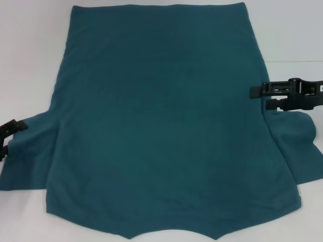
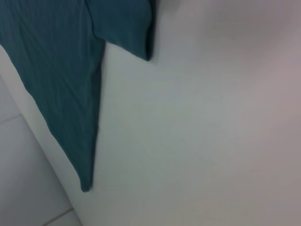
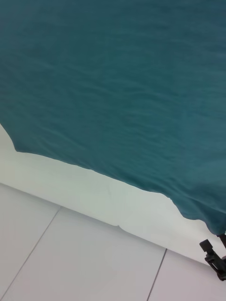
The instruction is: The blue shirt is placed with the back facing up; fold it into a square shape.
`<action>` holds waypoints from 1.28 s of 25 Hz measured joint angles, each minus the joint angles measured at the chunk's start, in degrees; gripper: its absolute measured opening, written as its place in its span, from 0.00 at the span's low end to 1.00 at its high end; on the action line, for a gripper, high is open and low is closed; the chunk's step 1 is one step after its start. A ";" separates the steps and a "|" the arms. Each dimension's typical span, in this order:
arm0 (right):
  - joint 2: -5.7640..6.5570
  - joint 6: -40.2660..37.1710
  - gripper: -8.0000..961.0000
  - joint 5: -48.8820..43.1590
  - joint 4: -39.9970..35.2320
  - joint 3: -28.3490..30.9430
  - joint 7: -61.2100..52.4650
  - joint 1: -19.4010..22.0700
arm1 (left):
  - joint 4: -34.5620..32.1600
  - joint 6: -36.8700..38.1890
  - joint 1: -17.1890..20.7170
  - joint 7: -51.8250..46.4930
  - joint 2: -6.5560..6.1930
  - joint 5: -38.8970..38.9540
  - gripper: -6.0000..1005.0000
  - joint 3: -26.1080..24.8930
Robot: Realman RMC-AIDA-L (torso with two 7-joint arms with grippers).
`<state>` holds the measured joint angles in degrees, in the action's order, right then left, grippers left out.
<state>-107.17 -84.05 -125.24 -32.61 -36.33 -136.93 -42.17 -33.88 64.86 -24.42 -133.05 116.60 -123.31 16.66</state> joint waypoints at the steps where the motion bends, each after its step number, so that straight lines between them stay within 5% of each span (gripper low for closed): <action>1: -0.04 0.06 0.98 0.00 0.00 0.02 0.01 0.00 | 0.10 0.14 -0.14 0.14 0.01 0.00 0.93 0.17; 14: 0.08 0.21 0.98 0.04 0.00 0.03 0.06 0.39 | -0.56 0.75 -1.04 -0.80 -0.31 -1.82 0.88 1.23; 22: 0.18 0.52 0.98 0.09 0.00 0.74 0.05 0.73 | -1.46 0.81 -1.24 -0.04 -0.38 -2.66 0.42 1.43; 32: 0.21 0.60 0.98 0.09 0.00 0.74 0.21 0.71 | -1.93 1.05 -1.48 2.46 -0.28 -2.73 0.06 3.49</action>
<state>-106.96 -83.45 -125.15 -32.61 -35.59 -136.72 -41.47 -35.80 65.90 -25.90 -130.59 116.32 -126.04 20.15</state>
